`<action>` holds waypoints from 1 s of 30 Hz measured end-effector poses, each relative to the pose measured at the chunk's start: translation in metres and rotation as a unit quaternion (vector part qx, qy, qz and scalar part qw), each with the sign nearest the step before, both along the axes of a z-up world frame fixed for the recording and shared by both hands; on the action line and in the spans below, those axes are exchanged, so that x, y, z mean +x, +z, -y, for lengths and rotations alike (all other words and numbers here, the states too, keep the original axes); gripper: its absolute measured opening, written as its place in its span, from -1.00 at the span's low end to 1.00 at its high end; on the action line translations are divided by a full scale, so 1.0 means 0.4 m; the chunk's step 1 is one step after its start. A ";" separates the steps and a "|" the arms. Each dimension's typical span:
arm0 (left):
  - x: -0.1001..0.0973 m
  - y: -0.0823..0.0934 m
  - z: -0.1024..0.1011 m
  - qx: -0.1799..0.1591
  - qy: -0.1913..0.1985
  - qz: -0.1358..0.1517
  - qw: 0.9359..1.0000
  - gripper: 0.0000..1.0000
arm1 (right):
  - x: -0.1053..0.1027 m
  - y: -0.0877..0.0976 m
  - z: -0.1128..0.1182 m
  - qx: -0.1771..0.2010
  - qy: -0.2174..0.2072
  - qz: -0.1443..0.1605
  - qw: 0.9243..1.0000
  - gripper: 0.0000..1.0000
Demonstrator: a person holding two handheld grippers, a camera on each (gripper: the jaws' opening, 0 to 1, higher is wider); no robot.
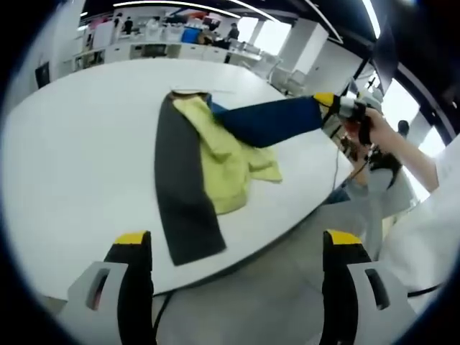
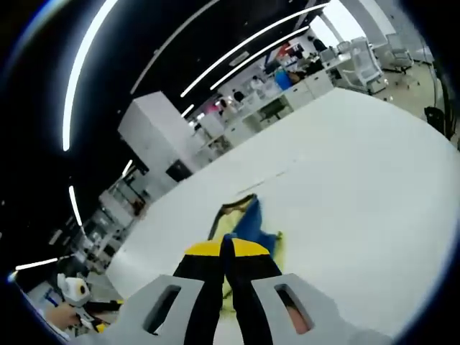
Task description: Fold the garment on the visible template until the final outline fits inside the template.
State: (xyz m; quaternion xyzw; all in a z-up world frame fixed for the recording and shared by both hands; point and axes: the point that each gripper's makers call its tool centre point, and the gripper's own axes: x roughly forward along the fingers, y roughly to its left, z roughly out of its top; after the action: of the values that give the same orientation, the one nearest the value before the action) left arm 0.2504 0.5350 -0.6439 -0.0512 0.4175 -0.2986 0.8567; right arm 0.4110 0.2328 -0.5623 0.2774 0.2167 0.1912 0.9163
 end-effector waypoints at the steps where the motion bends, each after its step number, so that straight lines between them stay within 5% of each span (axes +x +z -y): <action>1: 0.001 0.000 0.001 0.000 0.000 0.000 1.000 0.91 | 0.002 0.005 0.009 0.000 -0.005 0.001 1.000 -0.94; 13: 0.006 -0.010 0.013 0.001 0.011 -0.006 1.000 0.90 | 0.061 -0.022 0.180 -0.003 -0.075 -0.017 0.997 -0.94; 30: 0.011 -0.036 0.017 0.006 0.028 -0.023 0.999 0.90 | 0.170 -0.161 0.468 -0.039 -0.155 -0.072 0.985 -0.94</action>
State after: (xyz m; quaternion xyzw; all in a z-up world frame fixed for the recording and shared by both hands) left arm 0.2547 0.5284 -0.6585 -0.0649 0.4372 -0.2710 0.8551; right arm 0.4789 0.0457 -0.6266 0.2849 0.2434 0.0181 0.9270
